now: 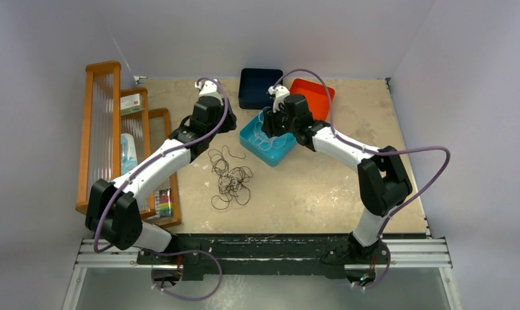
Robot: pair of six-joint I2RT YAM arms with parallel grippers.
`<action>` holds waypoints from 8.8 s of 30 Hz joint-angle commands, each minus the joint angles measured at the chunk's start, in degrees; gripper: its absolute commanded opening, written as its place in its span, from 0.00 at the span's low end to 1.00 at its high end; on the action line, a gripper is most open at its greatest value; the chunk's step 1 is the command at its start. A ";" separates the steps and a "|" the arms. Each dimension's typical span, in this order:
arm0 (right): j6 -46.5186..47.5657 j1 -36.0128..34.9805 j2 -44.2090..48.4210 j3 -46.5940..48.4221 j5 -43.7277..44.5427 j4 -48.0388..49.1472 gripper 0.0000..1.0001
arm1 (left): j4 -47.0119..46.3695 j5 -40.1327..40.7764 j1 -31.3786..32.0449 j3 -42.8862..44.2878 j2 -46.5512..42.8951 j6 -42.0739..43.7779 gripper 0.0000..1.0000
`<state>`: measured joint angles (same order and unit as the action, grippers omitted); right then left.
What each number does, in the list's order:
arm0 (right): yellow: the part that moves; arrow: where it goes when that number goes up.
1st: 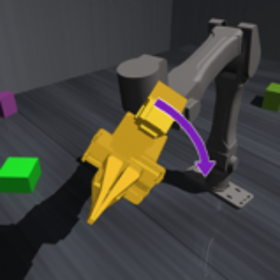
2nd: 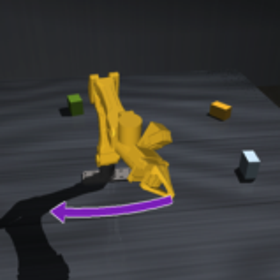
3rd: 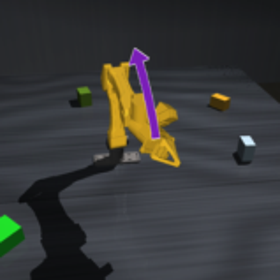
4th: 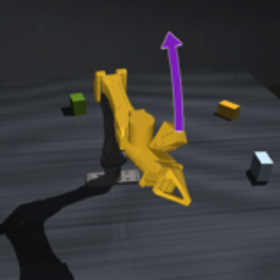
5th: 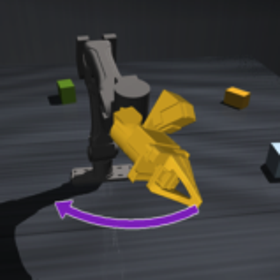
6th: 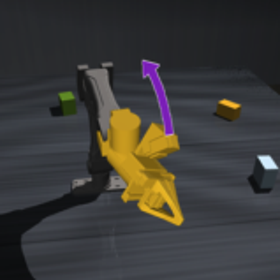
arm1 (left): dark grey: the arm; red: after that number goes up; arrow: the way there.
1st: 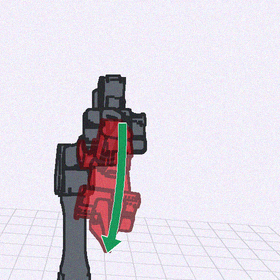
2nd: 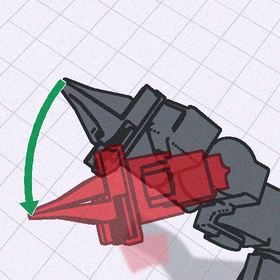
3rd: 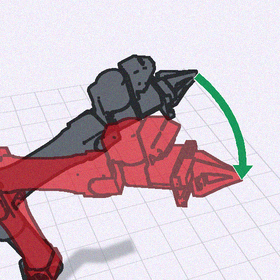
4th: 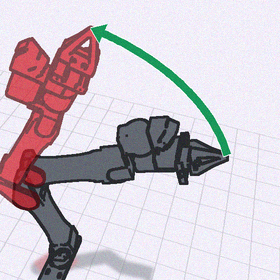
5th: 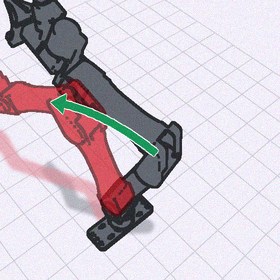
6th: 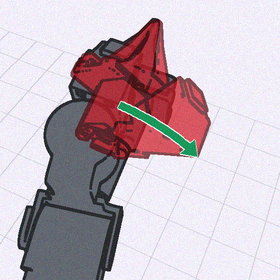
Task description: Untangle the cables
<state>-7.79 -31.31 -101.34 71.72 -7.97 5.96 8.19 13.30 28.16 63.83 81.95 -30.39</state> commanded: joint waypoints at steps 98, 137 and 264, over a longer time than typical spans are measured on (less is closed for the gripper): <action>-13.28 -20.33 10.45 -11.50 -0.91 12.31 0.00 | -9.49 2.96 0.31 -30.95 -12.33 -11.99 0.44; -12.98 -10.09 10.34 -2.20 -21.98 10.07 0.00 | -44.18 -16.41 0.32 -43.13 -27.86 -7.61 0.59; 14.06 -2.96 34.90 17.08 16.49 2.34 0.00 | -27.14 -1.46 0.40 -44.58 -5.01 -12.47 0.00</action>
<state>7.40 -34.44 -66.43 89.95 10.50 8.73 -28.47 8.97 28.64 20.64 82.32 -42.52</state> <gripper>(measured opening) 0.008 0.008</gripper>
